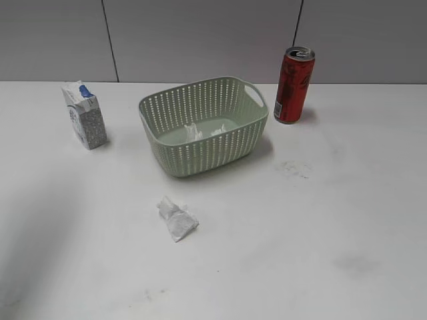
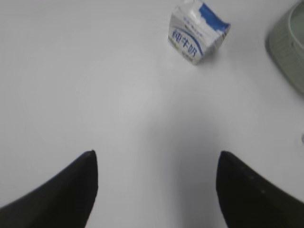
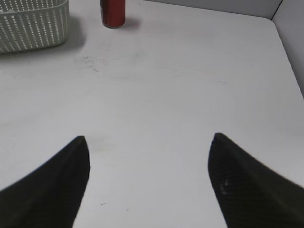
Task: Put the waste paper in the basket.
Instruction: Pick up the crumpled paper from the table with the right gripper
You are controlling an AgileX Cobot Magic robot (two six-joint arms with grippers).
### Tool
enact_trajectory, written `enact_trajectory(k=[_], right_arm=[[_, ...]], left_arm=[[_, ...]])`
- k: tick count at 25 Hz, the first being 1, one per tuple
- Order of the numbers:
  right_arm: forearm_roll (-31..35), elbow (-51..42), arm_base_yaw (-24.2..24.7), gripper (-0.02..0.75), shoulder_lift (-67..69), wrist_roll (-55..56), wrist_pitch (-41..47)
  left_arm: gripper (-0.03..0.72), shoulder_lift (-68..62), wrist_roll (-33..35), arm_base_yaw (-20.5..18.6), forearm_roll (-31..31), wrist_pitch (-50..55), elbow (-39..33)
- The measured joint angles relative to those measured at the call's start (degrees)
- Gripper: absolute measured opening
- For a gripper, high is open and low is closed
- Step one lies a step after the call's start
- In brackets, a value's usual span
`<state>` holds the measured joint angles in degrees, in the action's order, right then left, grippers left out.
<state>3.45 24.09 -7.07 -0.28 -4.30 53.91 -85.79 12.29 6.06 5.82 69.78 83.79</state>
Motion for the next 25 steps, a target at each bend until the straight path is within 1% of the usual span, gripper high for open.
enact_trajectory(k=[8, 15, 21, 25], right_arm=[[0.0, 0.0, 0.0, 0.587, 0.0, 0.0, 0.0], [-0.1, 0.0, 0.0, 0.587, 0.0, 0.0, 0.0], [-0.1, 0.0, 0.0, 0.587, 0.0, 0.0, 0.0], [-0.1, 0.0, 0.0, 0.587, 0.0, 0.0, 0.0]], left_arm=[[0.59, 19.0, 0.0, 0.0, 0.6, 0.0, -20.1], [0.59, 35.0, 0.0, 0.0, 0.6, -1.2, -35.4], [0.59, 47.1, 0.0, 0.0, 0.6, -4.0, -45.0], [0.59, 54.6, 0.0, 0.0, 0.6, -5.0, -49.9]])
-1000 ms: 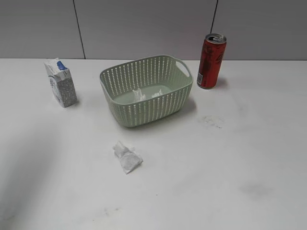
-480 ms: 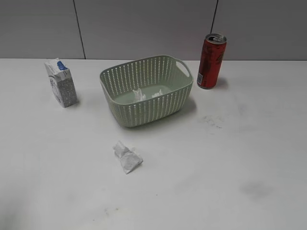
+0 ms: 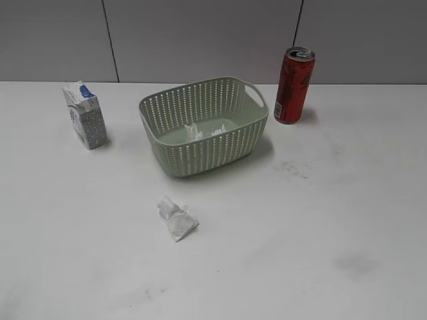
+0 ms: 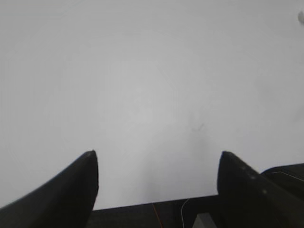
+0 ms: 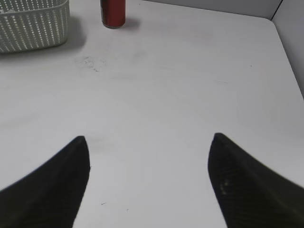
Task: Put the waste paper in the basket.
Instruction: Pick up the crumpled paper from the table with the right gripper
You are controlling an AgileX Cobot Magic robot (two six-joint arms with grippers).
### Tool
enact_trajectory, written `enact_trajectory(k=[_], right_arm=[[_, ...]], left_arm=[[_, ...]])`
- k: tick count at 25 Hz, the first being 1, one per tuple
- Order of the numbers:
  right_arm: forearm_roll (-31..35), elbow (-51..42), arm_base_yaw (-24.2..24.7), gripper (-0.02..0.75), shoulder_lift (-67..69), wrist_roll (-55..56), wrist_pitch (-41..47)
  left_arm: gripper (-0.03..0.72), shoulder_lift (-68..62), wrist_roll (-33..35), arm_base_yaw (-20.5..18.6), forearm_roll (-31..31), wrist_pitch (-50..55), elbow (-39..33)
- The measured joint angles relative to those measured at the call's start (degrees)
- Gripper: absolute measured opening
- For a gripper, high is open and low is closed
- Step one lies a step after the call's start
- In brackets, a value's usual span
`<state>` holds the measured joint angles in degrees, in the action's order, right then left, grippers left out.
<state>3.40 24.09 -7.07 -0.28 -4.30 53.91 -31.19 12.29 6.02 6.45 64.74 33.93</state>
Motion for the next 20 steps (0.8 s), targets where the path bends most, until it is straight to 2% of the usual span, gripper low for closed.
enact_trajectory(k=[6, 20], right_arm=[[0.0, 0.0, 0.0, 0.587, 0.0, 0.0, 0.0], [0.0, 0.0, 0.0, 0.587, 0.0, 0.0, -0.1]], left_arm=[[0.589, 11.2, 0.0, 0.0, 0.1, -3.5, -4.5], [0.588, 30.4, 0.0, 0.0, 0.1, -4.2, -4.7]])
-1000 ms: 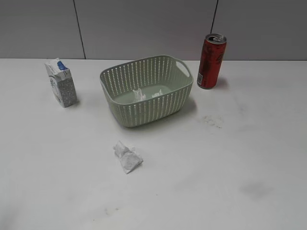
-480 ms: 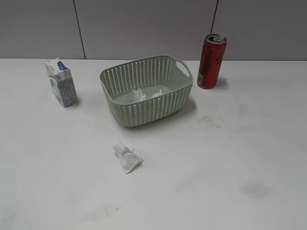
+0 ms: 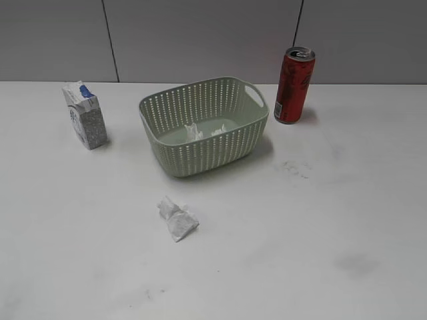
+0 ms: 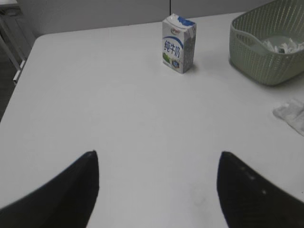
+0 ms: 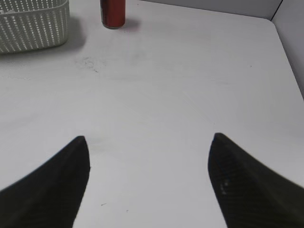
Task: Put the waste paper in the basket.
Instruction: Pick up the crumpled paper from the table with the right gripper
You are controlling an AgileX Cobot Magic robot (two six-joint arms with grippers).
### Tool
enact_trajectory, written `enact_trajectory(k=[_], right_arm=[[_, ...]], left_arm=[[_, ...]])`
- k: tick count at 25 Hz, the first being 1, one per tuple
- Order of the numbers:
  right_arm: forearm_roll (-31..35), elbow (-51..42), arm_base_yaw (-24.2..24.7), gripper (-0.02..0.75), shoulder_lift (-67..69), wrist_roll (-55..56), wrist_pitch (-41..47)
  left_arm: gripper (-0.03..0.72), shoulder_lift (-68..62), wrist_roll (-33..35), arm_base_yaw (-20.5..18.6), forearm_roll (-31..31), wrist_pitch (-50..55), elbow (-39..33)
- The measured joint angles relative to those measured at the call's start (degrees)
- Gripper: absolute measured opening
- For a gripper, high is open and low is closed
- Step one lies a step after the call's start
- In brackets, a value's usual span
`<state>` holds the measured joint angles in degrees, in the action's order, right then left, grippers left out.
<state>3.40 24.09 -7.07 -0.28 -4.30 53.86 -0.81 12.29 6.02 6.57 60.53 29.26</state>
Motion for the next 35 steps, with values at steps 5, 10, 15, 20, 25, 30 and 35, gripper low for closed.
enact_trajectory(k=[5, 10, 15, 20, 25, 30, 35], right_arm=[[-1.8, 0.5, 0.0, 0.587, 0.3, 0.0, -1.1], [-2.5, 1.1, 0.0, 0.587, 6.2, 0.0, -8.9], [-2.3, 1.6, 0.0, 0.587, 17.0, 0.0, -19.1], [0.8, 4.7, 0.0, 0.587, 32.5, 0.0, -25.1], [5.7, 10.8, 0.0, 0.587, 49.6, -0.1, -26.0], [13.3, 18.0, -0.1, 0.587, 67.0, -4.4, -24.2], [17.4, 25.1, -4.9, 0.587, 79.5, -8.1, -23.4]], left_arm=[[0.587, 1.1, 0.0, 0.0, -0.1, 0.1, 0.0], [0.587, 1.1, 0.0, 0.0, -0.1, 0.1, 0.0], [0.587, 1.1, 0.0, 0.0, -0.1, 0.1, 0.0], [0.587, 1.1, 0.0, 0.0, -0.2, 0.1, 0.0], [0.583, 1.1, 0.0, 0.0, -0.2, 0.1, 0.0], [0.583, 1.1, 0.0, 0.0, -0.2, 0.1, 0.0], [0.583, 1.1, 0.0, 0.0, -0.2, 0.1, 0.0]])
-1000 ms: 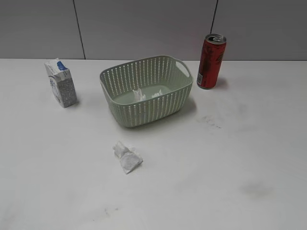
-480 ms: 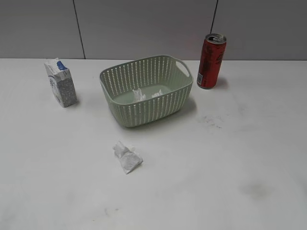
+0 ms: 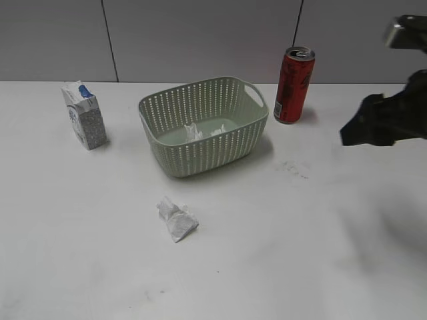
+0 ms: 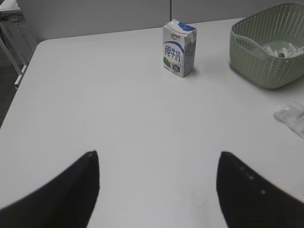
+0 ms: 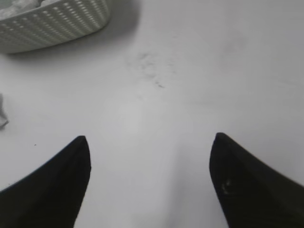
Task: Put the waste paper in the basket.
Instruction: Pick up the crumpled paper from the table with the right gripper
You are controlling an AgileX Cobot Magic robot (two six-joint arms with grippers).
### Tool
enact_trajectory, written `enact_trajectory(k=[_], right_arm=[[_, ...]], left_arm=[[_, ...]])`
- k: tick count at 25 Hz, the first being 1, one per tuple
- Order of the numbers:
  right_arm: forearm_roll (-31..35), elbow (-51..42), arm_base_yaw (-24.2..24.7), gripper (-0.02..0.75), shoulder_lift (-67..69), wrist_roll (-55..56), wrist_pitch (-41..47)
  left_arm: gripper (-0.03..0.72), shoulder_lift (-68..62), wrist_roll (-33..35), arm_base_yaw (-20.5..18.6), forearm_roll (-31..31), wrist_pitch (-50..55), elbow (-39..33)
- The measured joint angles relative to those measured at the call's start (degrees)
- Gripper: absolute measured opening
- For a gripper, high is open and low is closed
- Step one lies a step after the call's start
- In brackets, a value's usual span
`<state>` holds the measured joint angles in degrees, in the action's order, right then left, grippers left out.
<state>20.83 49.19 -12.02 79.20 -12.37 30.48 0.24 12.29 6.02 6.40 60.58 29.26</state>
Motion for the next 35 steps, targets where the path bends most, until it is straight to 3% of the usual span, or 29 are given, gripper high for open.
enact_trajectory(k=[9, 15, 24, 35], right_arm=[[-0.8, 11.2, -22.2, 0.587, 19.7, -0.3, -0.6], [-9.8, 23.0, -32.9, 0.587, 32.2, 5.5, 0.8], [-12.8, 37.9, -36.3, 0.587, 45.3, 9.6, 8.1], [-15.8, 40.2, -36.5, 0.573, 50.2, 11.0, 13.5]], left_arm=[[0.577, 0.0, 0.0, 0.0, 0.0, 0.0, 0.0], [0.573, 0.0, 0.0, 0.0, 0.0, 0.0, 0.0], [0.573, 0.0, 0.0, 0.0, 0.0, 0.0, 0.0], [0.566, 0.0, 0.0, 0.0, 0.0, 0.0, 0.0]])
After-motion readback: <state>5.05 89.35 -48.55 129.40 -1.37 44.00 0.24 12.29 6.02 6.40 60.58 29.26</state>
